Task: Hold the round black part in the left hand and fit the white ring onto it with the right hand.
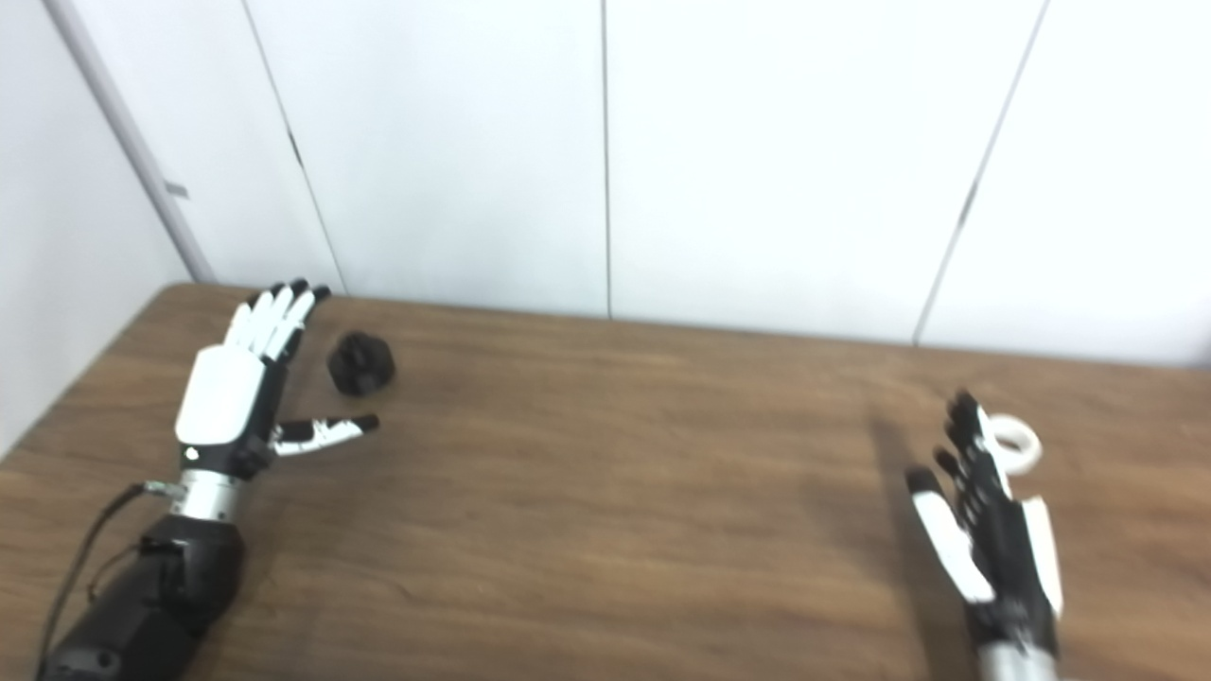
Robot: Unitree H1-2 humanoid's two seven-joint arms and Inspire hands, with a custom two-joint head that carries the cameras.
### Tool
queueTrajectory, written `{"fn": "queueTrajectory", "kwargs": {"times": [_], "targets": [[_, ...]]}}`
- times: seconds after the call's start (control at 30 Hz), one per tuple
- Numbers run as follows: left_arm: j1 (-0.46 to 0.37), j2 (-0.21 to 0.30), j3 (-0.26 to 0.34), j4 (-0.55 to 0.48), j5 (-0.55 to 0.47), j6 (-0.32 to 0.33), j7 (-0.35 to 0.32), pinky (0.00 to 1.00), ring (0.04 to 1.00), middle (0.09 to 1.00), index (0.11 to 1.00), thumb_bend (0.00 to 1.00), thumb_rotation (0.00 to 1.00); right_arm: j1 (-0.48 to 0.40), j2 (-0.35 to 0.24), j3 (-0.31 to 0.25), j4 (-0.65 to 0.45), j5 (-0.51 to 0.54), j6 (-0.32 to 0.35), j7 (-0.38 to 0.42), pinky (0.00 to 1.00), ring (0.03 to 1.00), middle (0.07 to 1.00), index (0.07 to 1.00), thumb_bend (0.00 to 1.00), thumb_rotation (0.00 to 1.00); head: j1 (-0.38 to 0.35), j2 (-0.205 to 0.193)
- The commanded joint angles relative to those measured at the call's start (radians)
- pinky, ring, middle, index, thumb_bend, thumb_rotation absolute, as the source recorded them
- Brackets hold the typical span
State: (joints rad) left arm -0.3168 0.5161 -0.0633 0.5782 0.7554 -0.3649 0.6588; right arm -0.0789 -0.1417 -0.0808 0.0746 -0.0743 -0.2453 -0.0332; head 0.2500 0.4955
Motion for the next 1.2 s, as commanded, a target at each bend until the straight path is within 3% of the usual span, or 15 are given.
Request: {"fn": "queueTrajectory", "kwargs": {"times": [0.0, 0.33, 0.57, 0.7, 0.9, 1.17], "targets": [[-0.041, 0.018, 0.014, 0.029, -0.034, 0.019, -0.004, 1.00, 1.000, 0.998, 0.976, 0.93, 0.35, 0.056, 0.011, 0.003, 0.087, 0.004, -0.026, -0.005, 0.92, 0.969, 0.967, 0.967, 0.46, 0.75, 0.004, 0.002], [-0.106, 0.014, 0.067, 0.124, -0.210, 0.080, -0.143, 1.00, 1.000, 1.000, 1.000, 0.97, 0.41, 0.044, -0.013, -0.004, 0.133, 0.037, -0.077, 0.014, 0.96, 0.982, 0.972, 0.972, 0.45, 0.75, 0.071, -0.020], [-0.121, 0.030, 0.066, 0.092, -0.293, 0.182, -0.318, 1.00, 1.000, 1.000, 1.000, 1.00, 0.43, 0.043, -0.024, -0.009, 0.137, 0.063, -0.082, 0.027, 0.95, 0.982, 0.975, 0.964, 0.43, 0.74, 0.091, -0.014], [-0.128, 0.068, 0.053, 0.051, -0.318, 0.259, -0.461, 1.00, 1.000, 1.000, 0.977, 1.00, 0.46, 0.044, -0.029, -0.009, 0.138, 0.043, -0.090, 0.016, 0.99, 0.989, 0.969, 0.964, 0.44, 0.76, 0.098, -0.009], [-0.146, 0.128, 0.034, 0.058, -0.373, 0.261, -0.637, 0.99, 1.000, 0.996, 0.923, 1.00, 0.43, 0.050, -0.026, -0.011, 0.117, 0.050, -0.063, 0.020, 0.99, 0.994, 0.970, 0.970, 0.47, 0.77, 0.096, 0.003], [-0.181, 0.157, 0.015, 0.092, -0.374, 0.260, -0.685, 1.00, 1.000, 0.971, 0.813, 1.00, 0.34, 0.052, -0.025, -0.007, 0.114, 0.050, -0.076, 0.024, 1.00, 0.993, 0.972, 0.971, 0.44, 0.75, 0.092, 0.008]]}}
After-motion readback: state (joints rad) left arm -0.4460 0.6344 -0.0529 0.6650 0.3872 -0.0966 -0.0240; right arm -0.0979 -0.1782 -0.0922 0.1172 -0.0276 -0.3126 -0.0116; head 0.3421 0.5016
